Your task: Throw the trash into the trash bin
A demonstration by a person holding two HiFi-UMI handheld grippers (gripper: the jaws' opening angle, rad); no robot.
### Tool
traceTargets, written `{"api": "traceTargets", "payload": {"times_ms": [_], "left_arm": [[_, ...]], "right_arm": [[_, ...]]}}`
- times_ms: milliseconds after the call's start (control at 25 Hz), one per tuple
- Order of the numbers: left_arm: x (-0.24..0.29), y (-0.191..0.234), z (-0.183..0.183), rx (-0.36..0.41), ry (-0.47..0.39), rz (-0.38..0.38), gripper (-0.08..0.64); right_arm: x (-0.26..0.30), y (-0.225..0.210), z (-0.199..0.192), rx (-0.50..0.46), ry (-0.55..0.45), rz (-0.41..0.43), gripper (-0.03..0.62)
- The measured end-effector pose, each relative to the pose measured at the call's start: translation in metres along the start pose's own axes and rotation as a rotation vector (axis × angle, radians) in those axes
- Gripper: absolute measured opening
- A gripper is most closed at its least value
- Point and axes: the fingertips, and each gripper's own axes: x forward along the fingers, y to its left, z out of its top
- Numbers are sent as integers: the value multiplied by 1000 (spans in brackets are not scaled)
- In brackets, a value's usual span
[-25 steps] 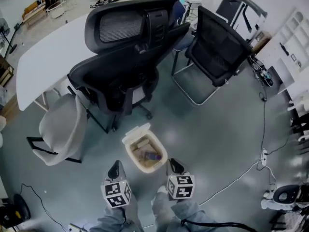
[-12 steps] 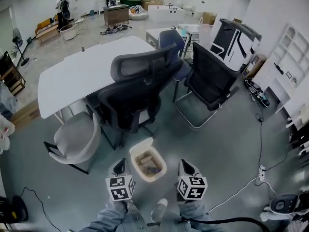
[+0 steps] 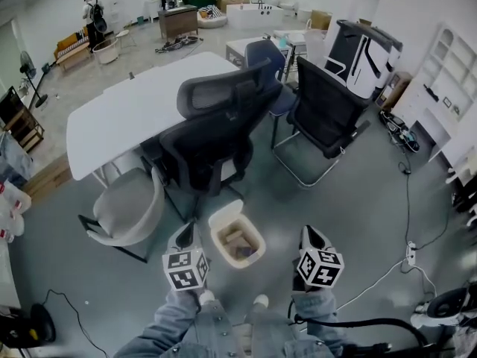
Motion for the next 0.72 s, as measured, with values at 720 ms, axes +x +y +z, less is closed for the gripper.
{"api": "traceTargets", "payload": {"times_ms": [720], "left_arm": [[12, -21, 17, 27, -9, -43, 9]], "right_arm": [[6, -7, 19, -37, 11, -24, 4]]}}
